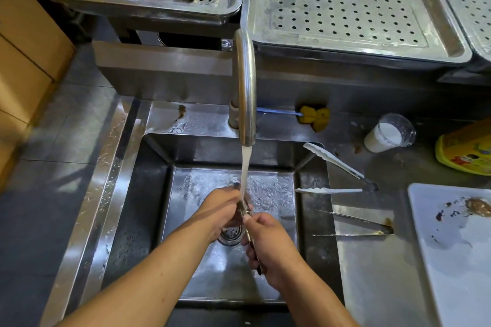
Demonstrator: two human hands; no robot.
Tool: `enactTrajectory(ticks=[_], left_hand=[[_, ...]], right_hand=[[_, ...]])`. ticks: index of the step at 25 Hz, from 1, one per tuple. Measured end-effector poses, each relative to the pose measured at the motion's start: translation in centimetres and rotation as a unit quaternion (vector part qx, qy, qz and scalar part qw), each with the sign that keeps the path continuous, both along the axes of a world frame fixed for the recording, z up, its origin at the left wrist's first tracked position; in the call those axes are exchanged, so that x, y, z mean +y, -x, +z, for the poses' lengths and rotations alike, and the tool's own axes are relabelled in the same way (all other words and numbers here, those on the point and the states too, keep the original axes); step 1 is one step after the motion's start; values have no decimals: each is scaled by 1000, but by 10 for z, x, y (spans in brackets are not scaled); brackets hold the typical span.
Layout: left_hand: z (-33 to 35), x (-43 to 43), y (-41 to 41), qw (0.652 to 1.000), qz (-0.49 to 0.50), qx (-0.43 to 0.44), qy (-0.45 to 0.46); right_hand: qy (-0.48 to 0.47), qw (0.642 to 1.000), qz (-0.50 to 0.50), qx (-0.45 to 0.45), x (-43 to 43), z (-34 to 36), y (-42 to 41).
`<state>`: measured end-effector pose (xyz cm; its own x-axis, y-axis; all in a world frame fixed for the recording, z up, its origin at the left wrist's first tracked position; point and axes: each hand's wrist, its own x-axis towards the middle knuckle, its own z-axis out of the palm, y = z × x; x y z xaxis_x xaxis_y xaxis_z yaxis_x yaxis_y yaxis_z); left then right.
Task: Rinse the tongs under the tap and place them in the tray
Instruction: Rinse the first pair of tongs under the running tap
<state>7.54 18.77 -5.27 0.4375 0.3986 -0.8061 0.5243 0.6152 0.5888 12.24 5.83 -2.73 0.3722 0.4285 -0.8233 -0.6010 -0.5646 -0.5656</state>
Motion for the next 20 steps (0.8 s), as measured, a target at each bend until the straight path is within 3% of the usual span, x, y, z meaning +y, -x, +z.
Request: enactTrajectory(ticks=[4, 5, 7, 9, 10, 11, 13, 14, 16, 18, 20], left_hand=[[-1, -2, 2, 998, -58, 28, -14], [-2, -2, 3, 995, -71, 57, -37], [-2, -1, 3, 991, -87, 86, -61], [0, -2, -1, 996, -38, 75, -27], [0, -2, -3, 998, 3, 67, -2], [-1, -1, -5, 997, 35, 62, 13], [-1, 0, -9, 997, 54, 57, 23], [-1, 0, -9, 997, 40, 58, 21], [0, 0, -8, 997, -16, 71, -16], [1, 4, -7, 991, -49, 87, -88], [1, 6, -10, 989, -35, 80, -116]], right_hand=[[45, 991, 78, -97, -1, 1, 1], [71, 975, 136, -160, -2, 3, 2], [117, 907, 256, -314, -5, 4, 4], [113, 865, 286, -396, -4, 6, 2], [104, 870, 283, -391, -2, 8, 0], [88, 898, 260, -345, 1, 11, -3], [53, 959, 200, -194, 5, 13, -10], [38, 968, 197, -152, 6, 14, -11], [48, 941, 252, -221, 5, 14, -15], [84, 885, 304, -341, -1, 12, -19], [80, 875, 290, -378, -7, 10, -17]])
